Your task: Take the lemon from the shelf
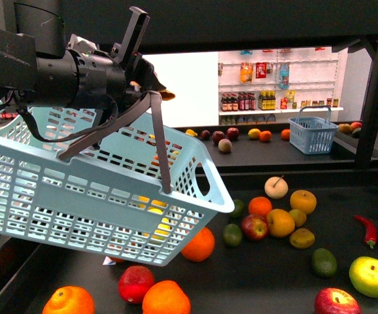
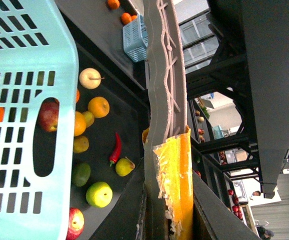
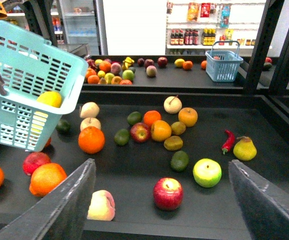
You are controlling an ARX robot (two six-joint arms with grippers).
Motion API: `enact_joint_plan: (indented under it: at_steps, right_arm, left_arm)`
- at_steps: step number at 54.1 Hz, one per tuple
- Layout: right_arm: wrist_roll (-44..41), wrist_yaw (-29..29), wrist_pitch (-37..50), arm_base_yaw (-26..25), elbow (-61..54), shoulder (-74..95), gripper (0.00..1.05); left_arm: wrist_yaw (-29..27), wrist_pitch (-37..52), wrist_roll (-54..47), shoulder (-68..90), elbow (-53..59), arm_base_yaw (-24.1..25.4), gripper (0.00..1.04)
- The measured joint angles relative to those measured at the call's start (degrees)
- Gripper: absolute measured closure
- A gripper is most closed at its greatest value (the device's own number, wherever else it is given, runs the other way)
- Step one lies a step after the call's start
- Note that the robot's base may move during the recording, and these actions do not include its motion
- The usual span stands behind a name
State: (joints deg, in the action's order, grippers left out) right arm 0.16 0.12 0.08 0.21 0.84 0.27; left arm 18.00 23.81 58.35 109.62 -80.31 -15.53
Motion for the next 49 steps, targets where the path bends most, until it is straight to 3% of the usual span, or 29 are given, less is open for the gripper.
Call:
enact_joint_plan:
  at_steps: [4, 12, 19, 26, 40, 49]
  right_arm:
    - [0.00, 0.00, 0.00, -0.02, 0.00, 0.00, 0.06]
    - [0.00, 0.00, 0.00, -0.02, 0.00, 0.00, 0.07]
    - [0.00, 0.00, 0.00, -0.02, 0.00, 0.00, 0.07]
    - [0.00, 0.00, 0.00, -0.02, 0.00, 0.00, 0.07]
    - [0.00, 0.00, 0.00, -0.02, 0.00, 0.00, 0.07]
    - [0.00, -0.02, 0.00, -0.02, 0.00, 0.00, 0.07]
  left_arm:
    - [-1.42, 0.61, 1.77, 0.00, 0.17, 0.55, 0.91]
    - [-7.06, 3.85, 7.21, -0.42, 2.34, 3.98, 0.91]
    - [-16.94, 8.81, 13.33, -2.99, 5.81, 9.70, 0.91]
    - [-22.45, 13.62, 17.20, -5.05, 8.68, 13.64, 0.92]
    - [-28.35, 25.73, 23.80, -5.92, 13.20, 19.82, 0.92]
    - [-29.14, 34.27, 29.70, -5.60, 15.37, 23.52, 0.92]
